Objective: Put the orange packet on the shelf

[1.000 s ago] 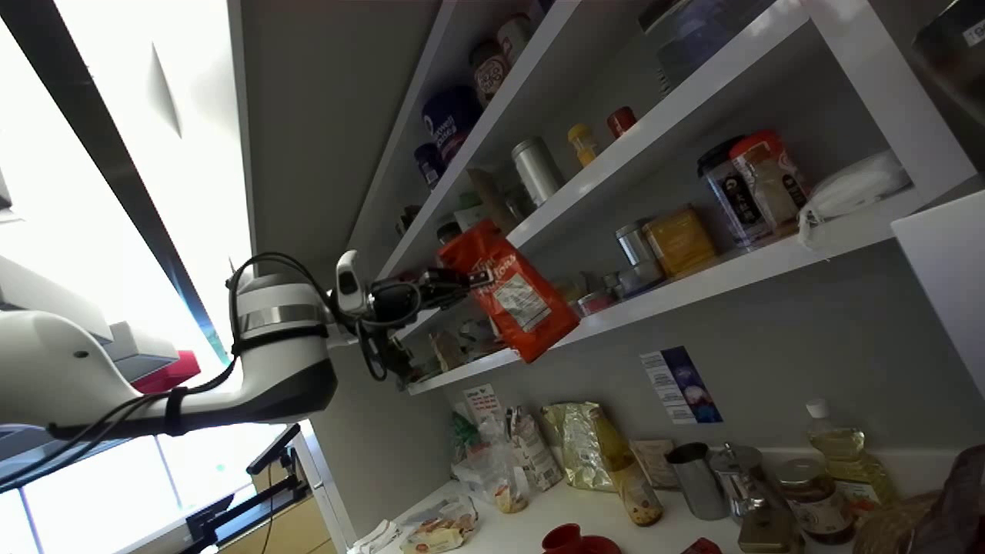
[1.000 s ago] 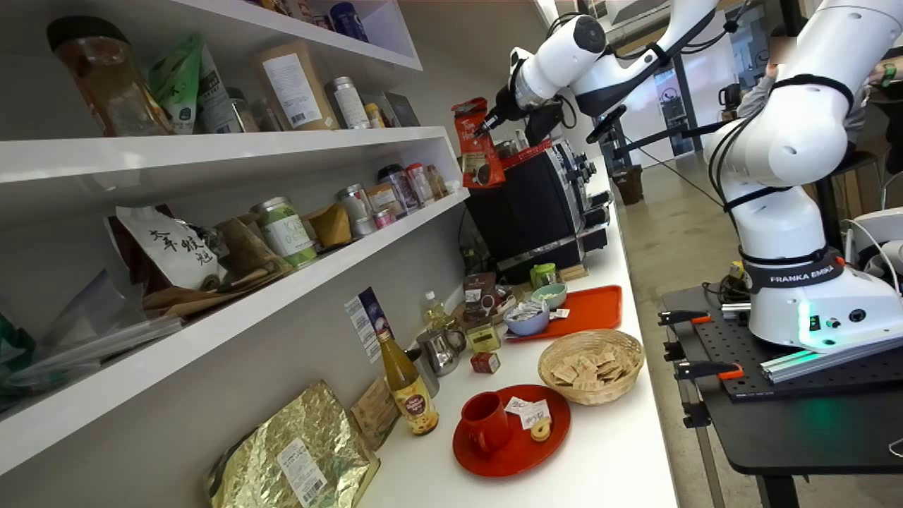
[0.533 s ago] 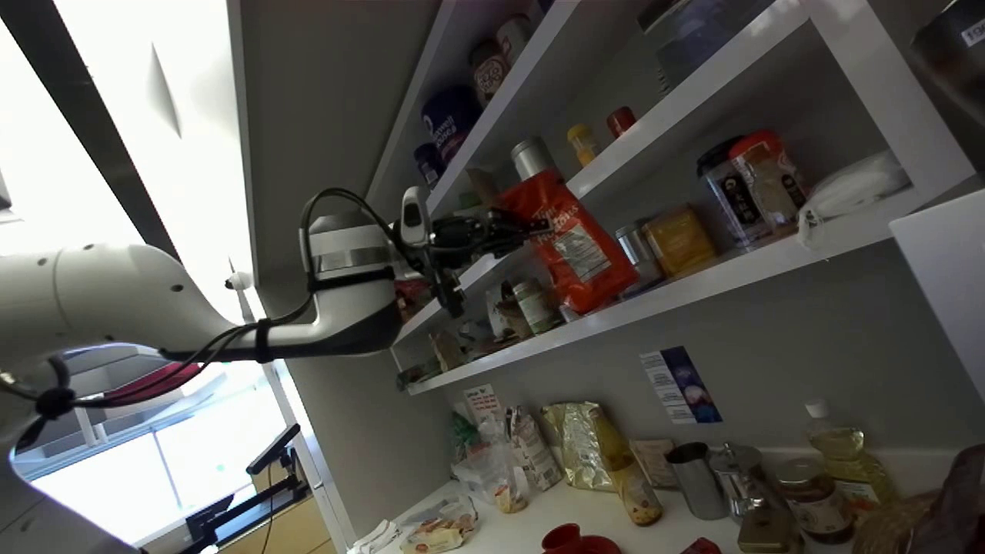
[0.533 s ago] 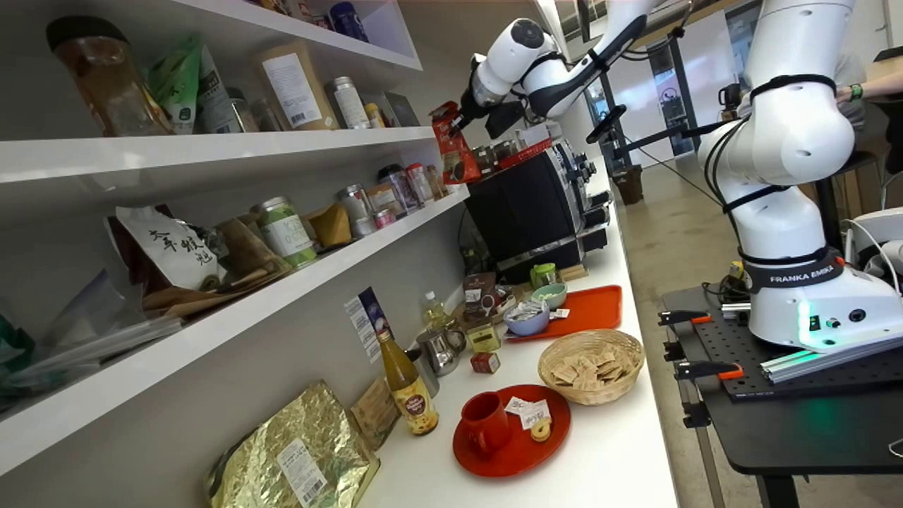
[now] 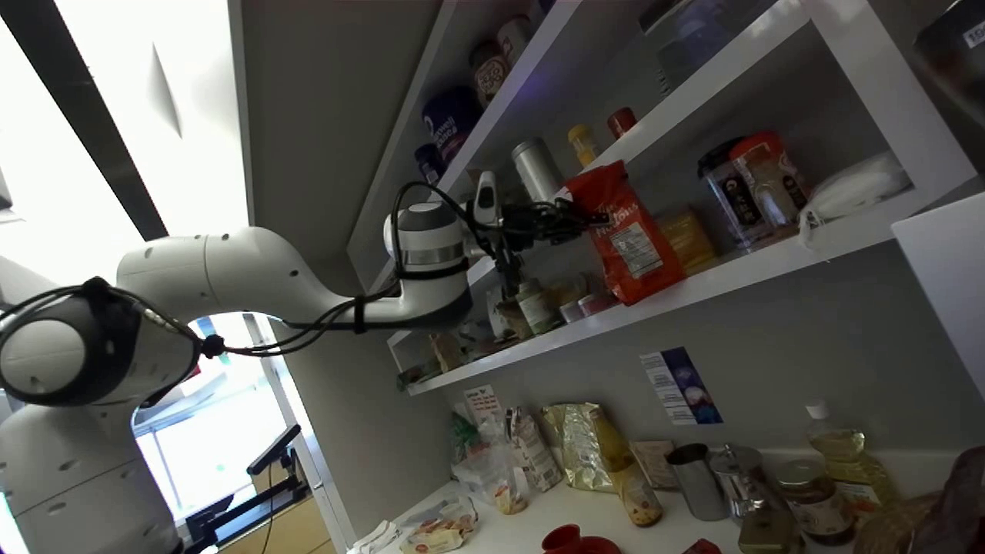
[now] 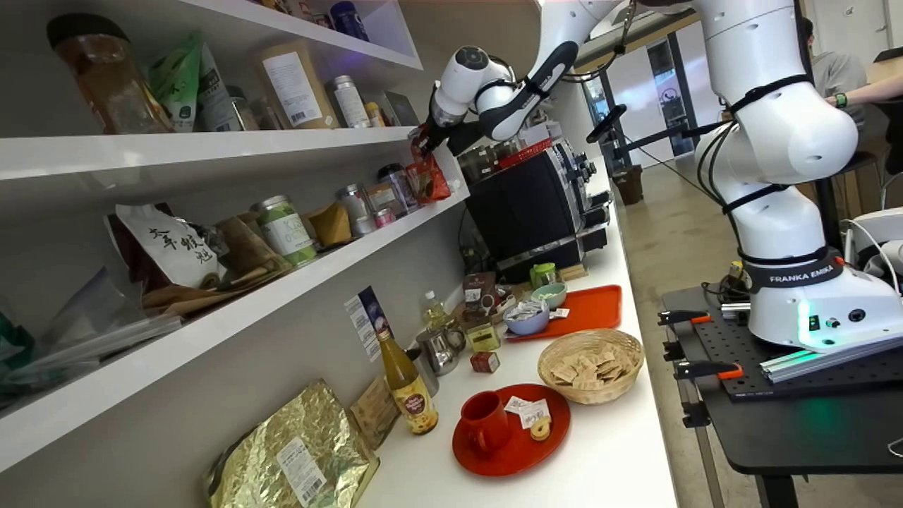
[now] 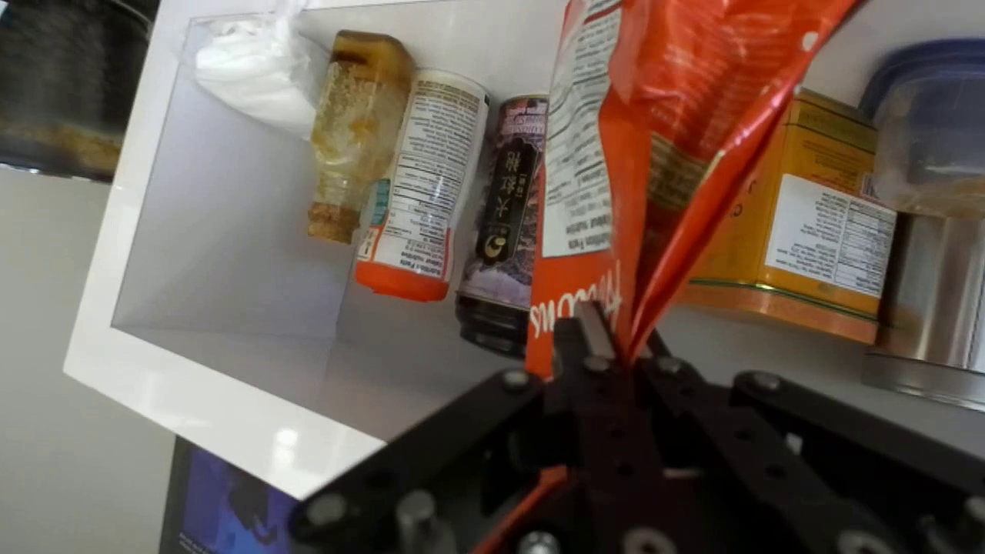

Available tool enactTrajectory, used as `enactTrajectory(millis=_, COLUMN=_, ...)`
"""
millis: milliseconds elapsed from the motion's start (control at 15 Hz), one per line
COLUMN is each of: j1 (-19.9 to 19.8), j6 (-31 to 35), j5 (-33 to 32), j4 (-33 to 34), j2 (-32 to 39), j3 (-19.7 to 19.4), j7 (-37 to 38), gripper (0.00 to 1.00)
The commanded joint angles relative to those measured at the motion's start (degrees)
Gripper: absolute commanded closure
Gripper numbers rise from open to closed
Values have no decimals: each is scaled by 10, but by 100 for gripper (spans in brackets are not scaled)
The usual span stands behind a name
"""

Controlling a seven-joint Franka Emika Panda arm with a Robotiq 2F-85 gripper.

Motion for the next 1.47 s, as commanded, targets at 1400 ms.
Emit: enactTrajectory(millis=1400, j1=-156, j6=-13, j5=520, j4=170, j2=165, j3=170, j7=-544, gripper=62)
